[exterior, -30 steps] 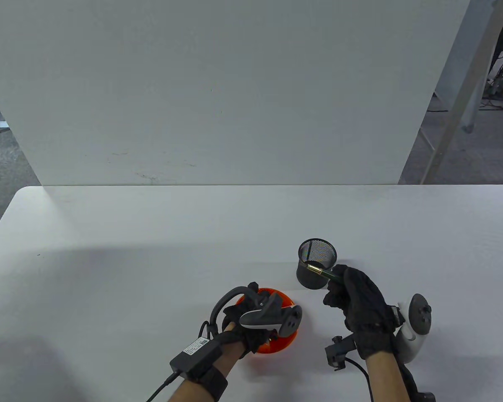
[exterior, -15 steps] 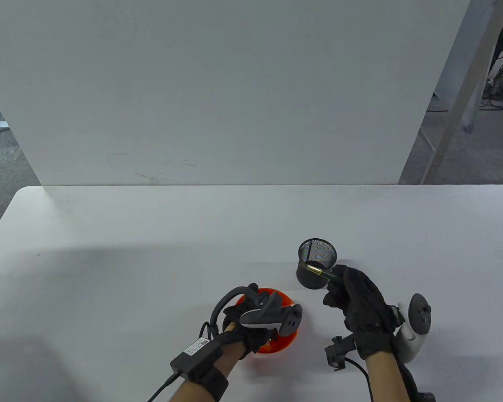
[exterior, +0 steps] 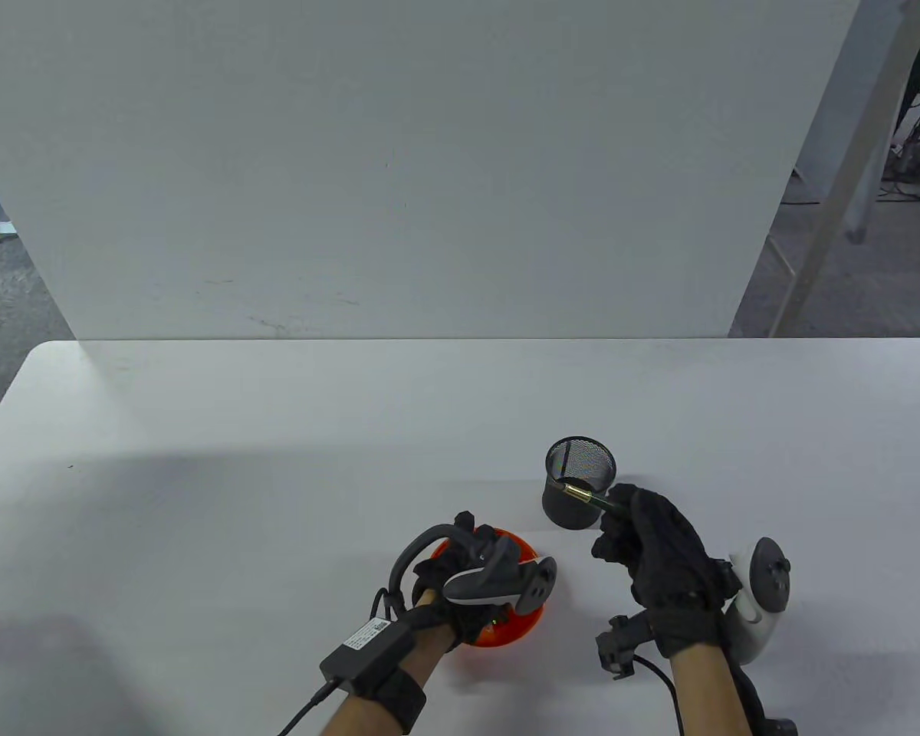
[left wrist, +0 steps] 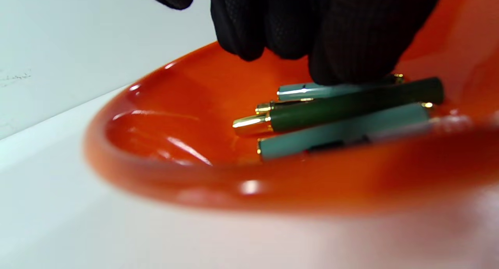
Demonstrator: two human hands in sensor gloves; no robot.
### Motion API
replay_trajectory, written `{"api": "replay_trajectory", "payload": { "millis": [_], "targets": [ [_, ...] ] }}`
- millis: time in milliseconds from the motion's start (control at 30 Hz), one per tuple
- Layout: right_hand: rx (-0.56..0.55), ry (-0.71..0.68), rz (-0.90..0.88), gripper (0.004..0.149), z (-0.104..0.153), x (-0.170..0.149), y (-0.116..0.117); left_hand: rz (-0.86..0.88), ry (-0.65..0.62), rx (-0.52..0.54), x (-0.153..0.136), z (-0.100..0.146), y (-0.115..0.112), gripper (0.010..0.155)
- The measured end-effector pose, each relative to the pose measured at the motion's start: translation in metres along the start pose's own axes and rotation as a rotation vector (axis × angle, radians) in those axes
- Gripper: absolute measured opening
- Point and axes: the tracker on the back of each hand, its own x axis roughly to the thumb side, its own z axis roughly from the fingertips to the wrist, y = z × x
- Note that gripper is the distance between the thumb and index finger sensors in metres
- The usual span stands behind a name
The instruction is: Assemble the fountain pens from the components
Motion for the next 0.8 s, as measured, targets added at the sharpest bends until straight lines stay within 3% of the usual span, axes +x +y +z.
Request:
{"api": "replay_trajectory", "payload": {
  "millis": [500, 800],
  "targets": [
    [0.015, 0.017, 0.024, 0.042, 0.000, -0.002, 0.002, -0.078, -0.018, 0.023, 0.007, 0.004, 0.013, 0.043],
    [0.016, 0.015, 0.018, 0.042, 0.000, -0.001, 0.002, -0.074, -0.001, -0.021, 0.005, -0.001, 0.003, 0.046]
  ]
}}
